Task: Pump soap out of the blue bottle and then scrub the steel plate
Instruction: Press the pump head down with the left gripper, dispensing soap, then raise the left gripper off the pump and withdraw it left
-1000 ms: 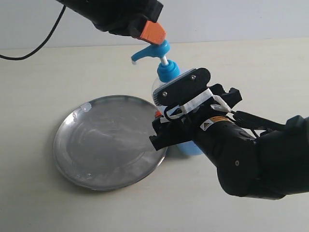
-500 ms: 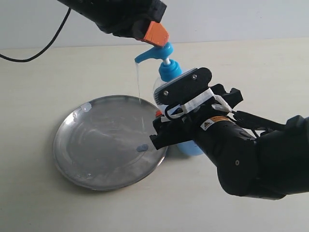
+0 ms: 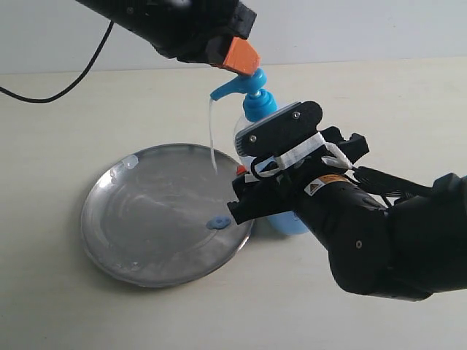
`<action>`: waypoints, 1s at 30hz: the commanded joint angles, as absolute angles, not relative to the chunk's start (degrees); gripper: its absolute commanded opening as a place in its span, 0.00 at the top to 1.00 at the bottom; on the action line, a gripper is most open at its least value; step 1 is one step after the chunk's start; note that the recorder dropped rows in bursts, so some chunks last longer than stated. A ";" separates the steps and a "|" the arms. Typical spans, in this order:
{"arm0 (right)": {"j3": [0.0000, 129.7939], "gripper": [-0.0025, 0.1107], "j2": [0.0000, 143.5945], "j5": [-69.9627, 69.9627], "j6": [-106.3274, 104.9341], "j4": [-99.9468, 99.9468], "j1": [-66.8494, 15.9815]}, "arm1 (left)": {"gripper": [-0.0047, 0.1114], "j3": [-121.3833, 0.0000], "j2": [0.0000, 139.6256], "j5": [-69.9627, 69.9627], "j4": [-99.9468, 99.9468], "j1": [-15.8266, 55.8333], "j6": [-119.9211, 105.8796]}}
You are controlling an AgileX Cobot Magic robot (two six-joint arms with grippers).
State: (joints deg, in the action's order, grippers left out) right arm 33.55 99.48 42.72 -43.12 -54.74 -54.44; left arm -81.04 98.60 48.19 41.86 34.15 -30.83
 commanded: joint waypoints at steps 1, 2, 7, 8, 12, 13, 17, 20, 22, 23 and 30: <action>34.12 0.98 98.73 47.12 -44.39 -50.11 -54.67 | 0.96 -77.32 102.74 55.71 35.90 34.95 -31.08; 34.12 0.98 98.73 47.24 -44.39 -50.11 -54.67 | 0.96 -77.32 102.74 55.40 35.90 34.95 -31.08; 34.12 0.98 98.73 47.24 -44.39 -50.11 -54.67 | 0.96 -77.32 103.82 55.41 35.90 34.95 -31.25; 34.12 0.98 98.73 47.24 -44.39 -50.11 -54.67 | 0.96 -77.32 104.48 55.39 35.72 35.24 -31.25; 34.12 0.98 98.73 47.66 -44.39 -50.11 -54.67 | 0.96 -77.32 106.46 55.39 35.05 36.25 -31.25; 34.12 0.98 98.73 47.66 -44.39 -50.11 -54.67 | 0.96 -77.32 106.85 55.39 34.94 36.65 -31.25; 34.12 0.98 98.73 47.66 -44.39 -50.11 -54.67 | 0.96 -77.32 107.37 55.27 34.72 36.90 -31.25; 34.12 0.98 98.73 47.66 -44.39 -50.11 -54.67 | 0.96 -77.32 106.85 55.04 34.56 36.90 -31.25; 34.12 0.98 98.73 47.66 -44.39 -50.11 -54.67 | 0.96 -77.32 106.49 54.90 34.56 36.90 -31.25; 34.12 0.98 98.73 47.66 -44.39 -50.11 -54.67 | 0.96 -77.32 106.22 54.65 34.56 36.90 -31.25; 34.12 0.98 98.73 47.64 -44.93 -50.42 -54.67 | 0.96 -78.57 104.44 54.25 34.56 36.90 -31.25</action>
